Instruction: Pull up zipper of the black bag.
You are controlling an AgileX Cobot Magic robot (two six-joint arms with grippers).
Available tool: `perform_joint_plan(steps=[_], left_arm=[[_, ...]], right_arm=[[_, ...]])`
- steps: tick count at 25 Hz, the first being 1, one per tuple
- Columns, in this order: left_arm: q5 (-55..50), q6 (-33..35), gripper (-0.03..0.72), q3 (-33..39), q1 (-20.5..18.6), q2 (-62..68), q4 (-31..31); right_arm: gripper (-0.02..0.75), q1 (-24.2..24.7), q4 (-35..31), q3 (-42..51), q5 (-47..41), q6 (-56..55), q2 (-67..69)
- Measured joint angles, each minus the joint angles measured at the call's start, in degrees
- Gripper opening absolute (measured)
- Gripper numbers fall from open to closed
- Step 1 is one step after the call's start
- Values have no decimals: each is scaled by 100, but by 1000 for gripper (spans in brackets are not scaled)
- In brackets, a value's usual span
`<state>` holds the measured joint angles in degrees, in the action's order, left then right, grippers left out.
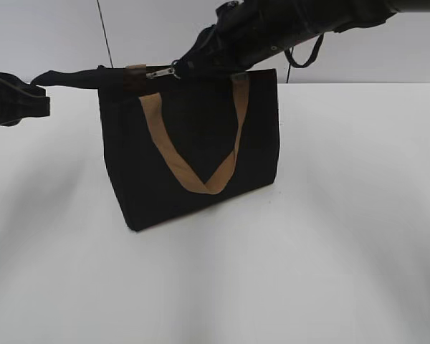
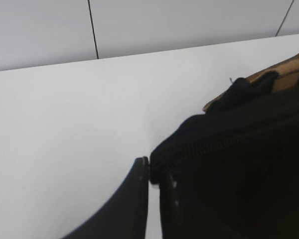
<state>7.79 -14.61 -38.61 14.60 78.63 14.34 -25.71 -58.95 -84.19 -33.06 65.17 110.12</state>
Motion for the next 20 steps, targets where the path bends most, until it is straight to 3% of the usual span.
perform_joint_plan(steps=[13, 18, 20], left_arm=[[-136, 0, 27, 0, -2, 0, 0], [-142, 0, 30, 0, -2, 0, 0], [-162, 0, 76, 0, 5, 0, 0]], right_arm=[[-15, 1251, 211, 0, -73, -34, -5], [-13, 1274, 211, 0, -250, -53, -10], [32, 1221, 211, 0, -330, -60, -36]])
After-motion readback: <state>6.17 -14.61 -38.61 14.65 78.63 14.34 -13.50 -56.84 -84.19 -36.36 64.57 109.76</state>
